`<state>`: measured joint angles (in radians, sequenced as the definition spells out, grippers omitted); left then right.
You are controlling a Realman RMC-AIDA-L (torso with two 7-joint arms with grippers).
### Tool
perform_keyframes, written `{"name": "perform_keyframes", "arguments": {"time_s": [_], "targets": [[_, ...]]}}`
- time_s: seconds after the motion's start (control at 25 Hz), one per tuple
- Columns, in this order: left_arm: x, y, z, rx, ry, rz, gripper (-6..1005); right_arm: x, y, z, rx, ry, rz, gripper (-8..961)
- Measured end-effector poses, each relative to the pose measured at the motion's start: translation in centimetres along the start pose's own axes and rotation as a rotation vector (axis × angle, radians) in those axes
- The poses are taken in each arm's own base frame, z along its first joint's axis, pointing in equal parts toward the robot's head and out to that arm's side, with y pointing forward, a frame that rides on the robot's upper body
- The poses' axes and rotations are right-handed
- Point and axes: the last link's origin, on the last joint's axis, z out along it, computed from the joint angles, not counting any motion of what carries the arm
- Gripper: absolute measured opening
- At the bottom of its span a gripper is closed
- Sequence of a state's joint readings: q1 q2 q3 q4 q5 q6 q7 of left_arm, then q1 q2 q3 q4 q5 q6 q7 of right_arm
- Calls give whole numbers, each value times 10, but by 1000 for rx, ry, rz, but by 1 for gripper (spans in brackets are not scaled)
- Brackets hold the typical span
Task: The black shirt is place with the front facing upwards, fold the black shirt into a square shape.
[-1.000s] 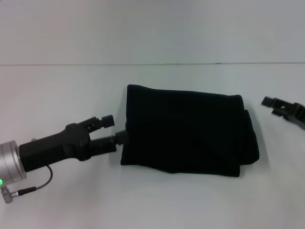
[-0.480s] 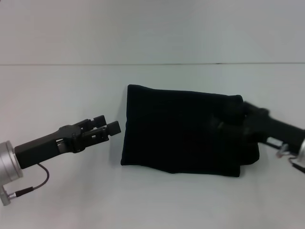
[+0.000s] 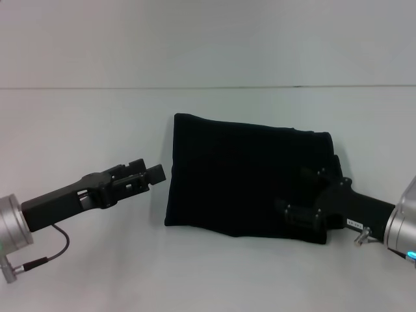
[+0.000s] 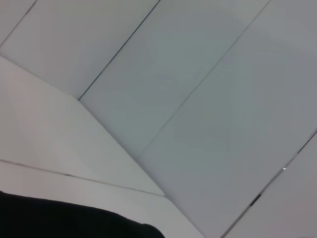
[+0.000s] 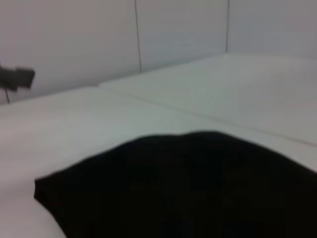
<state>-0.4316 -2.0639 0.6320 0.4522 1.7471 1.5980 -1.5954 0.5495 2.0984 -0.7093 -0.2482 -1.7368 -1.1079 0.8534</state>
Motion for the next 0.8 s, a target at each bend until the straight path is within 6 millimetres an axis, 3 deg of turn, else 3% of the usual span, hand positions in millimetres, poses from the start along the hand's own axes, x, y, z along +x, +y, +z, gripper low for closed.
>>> {"name": "perform_keyframes", "arguments": {"time_s": [0.2,0.4,0.6,0.8], "targets": [[2,0,2,-7,-1,-11,946,6,3,-2,8,6,-15,930],[5,-3,5,13,-2,-67,946,1,4,-11,-3,-61,-14,930],[17,-16,9,86,-6,-209,945,-4,9,-24,-17,-156,-51,930],[32,-36,18,217,-55,-421,945,5,23,-34,-67,-168,-55,930]]}}
